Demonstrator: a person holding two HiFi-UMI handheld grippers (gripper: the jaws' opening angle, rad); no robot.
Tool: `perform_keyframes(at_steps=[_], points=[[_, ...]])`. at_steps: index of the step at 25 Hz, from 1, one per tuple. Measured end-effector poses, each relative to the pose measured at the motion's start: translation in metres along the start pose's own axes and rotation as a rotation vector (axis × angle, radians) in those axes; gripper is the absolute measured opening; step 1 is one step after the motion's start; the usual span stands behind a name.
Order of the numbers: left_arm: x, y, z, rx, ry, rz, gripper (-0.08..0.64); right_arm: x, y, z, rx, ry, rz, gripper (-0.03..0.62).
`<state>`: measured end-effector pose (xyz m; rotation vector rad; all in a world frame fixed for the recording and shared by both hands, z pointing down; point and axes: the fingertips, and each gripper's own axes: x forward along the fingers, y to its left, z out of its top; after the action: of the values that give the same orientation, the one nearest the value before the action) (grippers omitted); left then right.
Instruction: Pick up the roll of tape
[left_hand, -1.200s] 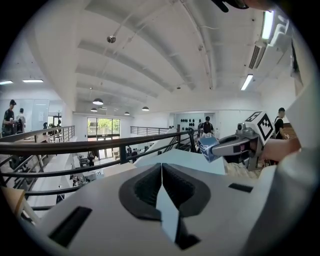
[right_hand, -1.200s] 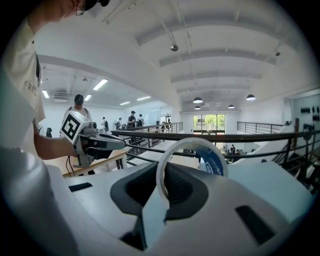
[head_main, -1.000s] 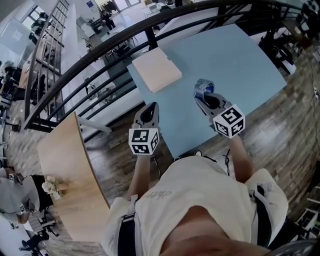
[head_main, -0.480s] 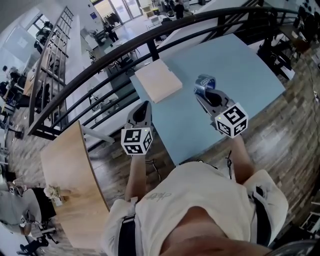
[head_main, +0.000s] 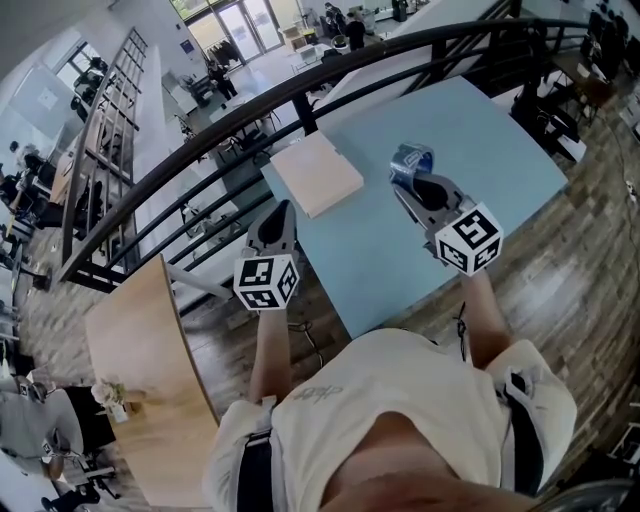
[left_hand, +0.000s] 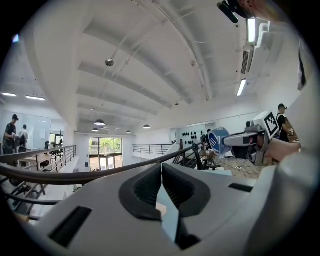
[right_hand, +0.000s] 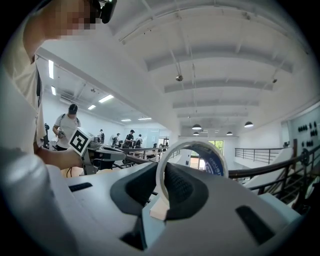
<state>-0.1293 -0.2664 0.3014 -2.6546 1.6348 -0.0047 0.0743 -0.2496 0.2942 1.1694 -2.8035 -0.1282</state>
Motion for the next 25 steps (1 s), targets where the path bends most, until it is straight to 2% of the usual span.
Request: perform_keyframes(at_steps=[12,17,25], points=[[0.000,0.004,0.027,0.043,-0.046,0.014,0.020,-0.007,-0.002,0.009,0.009,-0.068,-0.021,0.051],[0.000,0.000,0.023,0.055,-0.026,0.013,0.020,-0.006,-0.002,0.006,0.009,-0.066,-0.014,0.051],[0.003,-0.007,0.004,0.021,0.008,-0.015,0.020,-0.005,-0.002,-0.002,0.000,-0.059,-0.047,0.051]])
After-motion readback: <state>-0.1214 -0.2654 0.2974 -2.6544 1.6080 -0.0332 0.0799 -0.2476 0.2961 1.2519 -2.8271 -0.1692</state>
